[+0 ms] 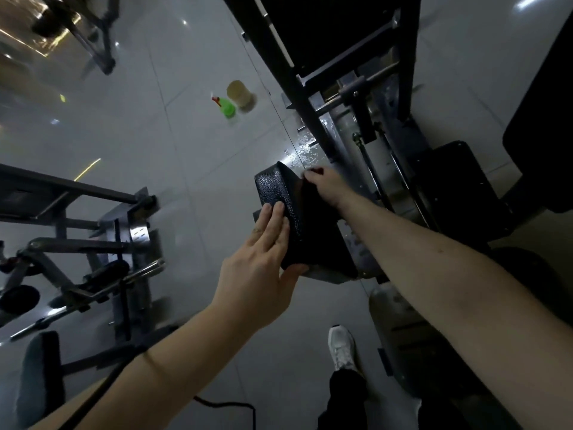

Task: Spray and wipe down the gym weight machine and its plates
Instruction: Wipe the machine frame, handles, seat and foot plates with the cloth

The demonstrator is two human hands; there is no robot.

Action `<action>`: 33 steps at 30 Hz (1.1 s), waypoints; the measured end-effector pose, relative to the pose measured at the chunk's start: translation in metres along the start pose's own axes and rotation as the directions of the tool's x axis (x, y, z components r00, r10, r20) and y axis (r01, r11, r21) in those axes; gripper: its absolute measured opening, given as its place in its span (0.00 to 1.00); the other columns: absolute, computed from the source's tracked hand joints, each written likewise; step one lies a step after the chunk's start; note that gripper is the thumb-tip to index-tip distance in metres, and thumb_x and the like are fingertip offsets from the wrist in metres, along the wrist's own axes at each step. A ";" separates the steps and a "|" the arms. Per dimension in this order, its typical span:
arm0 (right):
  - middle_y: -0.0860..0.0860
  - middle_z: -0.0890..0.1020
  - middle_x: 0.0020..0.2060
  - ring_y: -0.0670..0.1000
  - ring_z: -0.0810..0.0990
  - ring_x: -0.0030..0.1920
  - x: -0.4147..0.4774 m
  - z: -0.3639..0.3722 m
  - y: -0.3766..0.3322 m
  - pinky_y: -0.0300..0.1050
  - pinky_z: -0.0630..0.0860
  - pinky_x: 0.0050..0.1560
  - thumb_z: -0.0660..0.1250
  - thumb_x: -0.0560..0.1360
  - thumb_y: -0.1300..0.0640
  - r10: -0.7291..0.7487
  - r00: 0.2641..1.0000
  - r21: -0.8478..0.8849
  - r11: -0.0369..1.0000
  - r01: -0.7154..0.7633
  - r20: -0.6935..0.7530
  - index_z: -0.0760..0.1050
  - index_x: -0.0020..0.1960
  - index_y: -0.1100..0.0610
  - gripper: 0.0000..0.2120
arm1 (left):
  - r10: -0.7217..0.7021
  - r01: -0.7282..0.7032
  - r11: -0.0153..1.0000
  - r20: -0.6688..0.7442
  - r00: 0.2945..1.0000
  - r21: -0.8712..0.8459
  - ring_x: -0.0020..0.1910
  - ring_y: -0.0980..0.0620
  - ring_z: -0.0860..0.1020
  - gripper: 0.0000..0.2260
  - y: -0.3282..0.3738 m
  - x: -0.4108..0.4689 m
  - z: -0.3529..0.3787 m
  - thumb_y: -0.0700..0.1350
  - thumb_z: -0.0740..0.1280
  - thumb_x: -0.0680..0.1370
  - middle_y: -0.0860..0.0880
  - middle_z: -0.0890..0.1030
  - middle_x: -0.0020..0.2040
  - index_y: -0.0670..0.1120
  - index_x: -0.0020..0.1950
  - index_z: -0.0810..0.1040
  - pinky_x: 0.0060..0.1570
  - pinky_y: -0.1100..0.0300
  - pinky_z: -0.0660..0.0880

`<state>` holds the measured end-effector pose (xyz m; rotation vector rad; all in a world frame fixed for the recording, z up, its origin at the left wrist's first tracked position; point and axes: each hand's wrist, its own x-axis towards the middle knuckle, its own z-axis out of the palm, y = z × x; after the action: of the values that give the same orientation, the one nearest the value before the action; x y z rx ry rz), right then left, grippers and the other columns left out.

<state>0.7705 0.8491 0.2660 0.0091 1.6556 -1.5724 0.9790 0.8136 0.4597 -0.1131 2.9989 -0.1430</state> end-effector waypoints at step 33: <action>0.50 0.82 0.53 0.47 0.78 0.56 -0.137 0.012 -0.124 0.36 0.75 0.61 0.67 0.79 0.66 -0.384 0.872 -0.475 0.732 0.488 0.303 0.82 0.57 0.58 0.10 | -0.118 0.093 0.961 -0.081 0.990 -0.262 0.74 0.41 0.69 0.32 0.000 -0.012 0.000 0.58 0.72 0.77 0.43 0.71 0.76 0.43 0.76 0.72 0.65 0.44 0.77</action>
<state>0.8011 0.8834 0.4448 -0.8666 1.9862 -1.3104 0.9910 0.8144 0.4610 -0.3025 3.0922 0.2399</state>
